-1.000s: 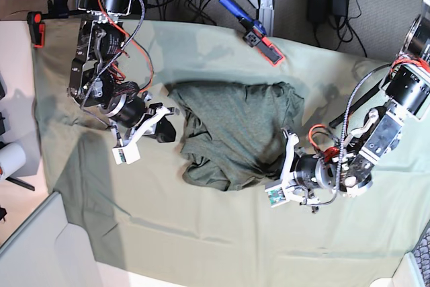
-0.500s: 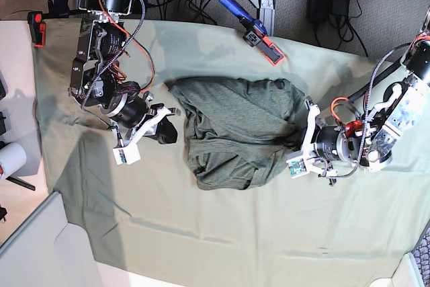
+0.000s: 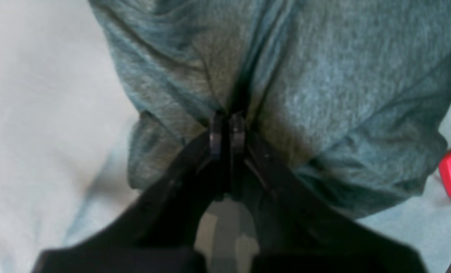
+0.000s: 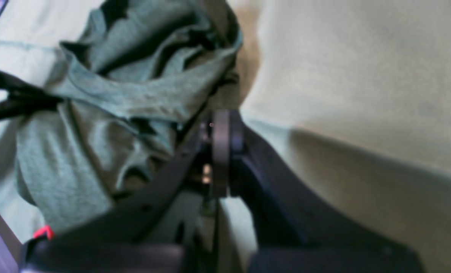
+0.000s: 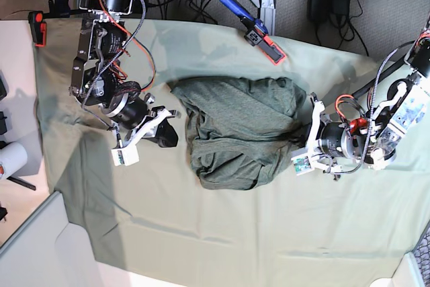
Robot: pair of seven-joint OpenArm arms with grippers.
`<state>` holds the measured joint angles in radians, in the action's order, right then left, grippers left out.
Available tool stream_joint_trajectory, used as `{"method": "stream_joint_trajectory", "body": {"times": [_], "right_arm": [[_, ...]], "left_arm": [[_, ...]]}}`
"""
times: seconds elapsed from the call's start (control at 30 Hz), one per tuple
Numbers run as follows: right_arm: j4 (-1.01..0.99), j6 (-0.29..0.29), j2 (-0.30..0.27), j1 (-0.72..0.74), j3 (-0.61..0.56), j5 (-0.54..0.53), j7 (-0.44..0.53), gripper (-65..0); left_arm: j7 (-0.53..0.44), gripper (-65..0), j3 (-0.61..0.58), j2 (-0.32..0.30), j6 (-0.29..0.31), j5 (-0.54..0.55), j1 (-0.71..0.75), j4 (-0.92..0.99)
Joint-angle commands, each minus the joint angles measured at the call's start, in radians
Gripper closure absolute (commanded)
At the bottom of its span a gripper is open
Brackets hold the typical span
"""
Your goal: Fold the T-shirt properly
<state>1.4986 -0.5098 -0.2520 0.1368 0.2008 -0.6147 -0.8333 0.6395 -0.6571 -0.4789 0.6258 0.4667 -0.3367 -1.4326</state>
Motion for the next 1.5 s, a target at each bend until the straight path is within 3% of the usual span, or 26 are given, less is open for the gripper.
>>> {"method": "stream_joint_trajectory", "body": {"times": [0.0,0.13,0.2,0.33,0.43,0.67,0.97,1.2,1.47], "right_arm": [[0.016,-0.014,-0.010,0.024,0.005,-0.023,0.039,0.0],[0.016,-0.015,0.034,0.045,0.001,-0.022,0.068,0.0],[0.016,-0.015,0.066,0.068,-0.008,-0.021,0.068,0.0],[0.016,-0.015,0.111,0.113,-0.050,0.006,0.068,0.0],[0.015,-0.015,0.141,0.146,-0.097,0.043,0.077,0.0],[-0.014,-0.014,0.191,0.173,-0.247,0.193,0.153,0.0],[-0.124,-0.014,0.244,0.173,-0.325,0.249,0.209,0.0],[-0.150,-0.014,0.249,0.171,-0.327,0.259,0.204,0.0],[-0.069,-0.014,0.249,0.172,-0.303,0.255,0.200,0.0]], "left_arm": [[-0.006,0.0,0.009,-0.006,0.015,0.013,-0.019,-0.015],[-0.006,0.0,0.011,-0.013,0.024,0.019,-0.009,-0.015],[-0.003,-1.9,0.011,-0.021,0.072,0.070,-0.008,-0.015],[0.020,-19.4,0.011,-0.023,0.072,0.099,-0.007,-0.015],[0.037,-25.7,0.011,-0.023,0.072,0.109,-0.007,-0.014],[0.057,-25.8,0.036,-0.023,0.072,0.277,-0.007,-0.040],[0.151,-25.8,0.224,-0.023,0.072,0.484,-0.007,-0.108],[0.155,-25.8,0.289,-0.023,0.072,0.496,0.009,-0.107],[0.142,-25.8,0.418,-0.023,0.072,0.492,0.126,-0.107]]}}
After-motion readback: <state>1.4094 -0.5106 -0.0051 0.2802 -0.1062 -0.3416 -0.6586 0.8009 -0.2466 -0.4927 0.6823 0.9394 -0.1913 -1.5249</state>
